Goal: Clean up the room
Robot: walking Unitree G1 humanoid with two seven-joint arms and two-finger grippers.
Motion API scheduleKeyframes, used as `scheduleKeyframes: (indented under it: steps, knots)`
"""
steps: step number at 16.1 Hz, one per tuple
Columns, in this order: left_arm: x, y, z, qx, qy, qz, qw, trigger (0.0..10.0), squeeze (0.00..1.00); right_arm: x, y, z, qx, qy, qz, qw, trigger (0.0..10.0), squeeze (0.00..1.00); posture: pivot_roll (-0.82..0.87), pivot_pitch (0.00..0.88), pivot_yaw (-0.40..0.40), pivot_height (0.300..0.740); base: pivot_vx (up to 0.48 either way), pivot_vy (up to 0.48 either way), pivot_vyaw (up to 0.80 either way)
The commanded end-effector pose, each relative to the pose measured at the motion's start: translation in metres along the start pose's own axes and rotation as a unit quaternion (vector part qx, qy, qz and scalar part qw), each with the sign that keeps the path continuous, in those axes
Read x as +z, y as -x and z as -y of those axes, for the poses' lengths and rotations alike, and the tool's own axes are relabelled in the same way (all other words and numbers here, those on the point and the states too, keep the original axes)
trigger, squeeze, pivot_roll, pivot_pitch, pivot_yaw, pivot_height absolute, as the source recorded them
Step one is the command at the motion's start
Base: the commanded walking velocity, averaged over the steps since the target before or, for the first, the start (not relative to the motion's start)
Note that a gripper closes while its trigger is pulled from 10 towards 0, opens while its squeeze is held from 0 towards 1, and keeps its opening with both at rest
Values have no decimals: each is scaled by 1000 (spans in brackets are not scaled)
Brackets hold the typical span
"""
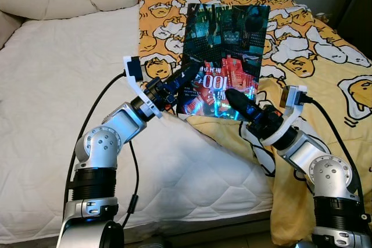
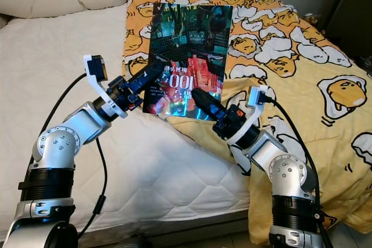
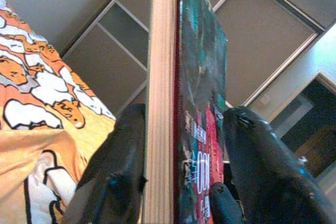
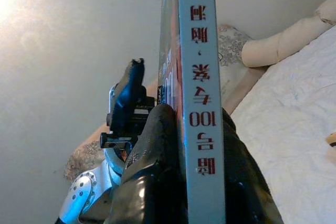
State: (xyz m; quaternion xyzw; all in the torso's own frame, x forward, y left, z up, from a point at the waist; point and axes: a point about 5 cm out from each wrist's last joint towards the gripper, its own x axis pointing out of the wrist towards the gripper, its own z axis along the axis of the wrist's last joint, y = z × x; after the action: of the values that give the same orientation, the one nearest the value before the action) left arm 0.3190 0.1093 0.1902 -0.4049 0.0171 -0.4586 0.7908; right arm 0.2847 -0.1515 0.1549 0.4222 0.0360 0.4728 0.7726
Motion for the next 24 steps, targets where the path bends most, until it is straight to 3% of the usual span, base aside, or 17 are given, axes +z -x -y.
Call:
scheduleKeyframes:
  steps: [1,15,16,17,18,19,22,24]
  knots:
    - [4,0,-1,10,-18,-3,1000,0,0,7,-7,-6,16,17,3,1000,0,0,-7,0,59,740,0,0,0]
    - [-5,3,4,-13,-15,-19,1000,0,0,4,-9,-5,10,26,-4,1000,0,0,-13,0,61,740,0,0,0]
    - [-6,4,4,-12,-16,-19,1000,0,0,3,-9,-3,1,34,-6,999,8549,0,-16,0,65,740,0,0,0]
    - [-6,5,4,-10,-17,-19,1000,0,0,2,-9,-2,-7,42,-8,999,10000,0,-20,0,68,740,0,0,0]
    - [-7,7,4,-6,-17,-17,1000,0,0,2,-10,-3,-3,34,-4,999,10000,0,-22,0,72,740,0,0,0]
    - [-7,9,4,2,-22,-15,1000,0,0,2,-9,-2,-9,29,4,1000,10000,1000,-26,0,75,740,0,0,0]
    - [-5,13,2,26,-36,-2,999,0,0,1,-3,1,-34,26,13,999,10000,1000,-26,0,73,740,0,0,0]
    - [1,20,-3,67,-68,12,995,0,0,-3,13,12,-97,41,17,994,10000,1000,-21,0,65,740,0,0,0]
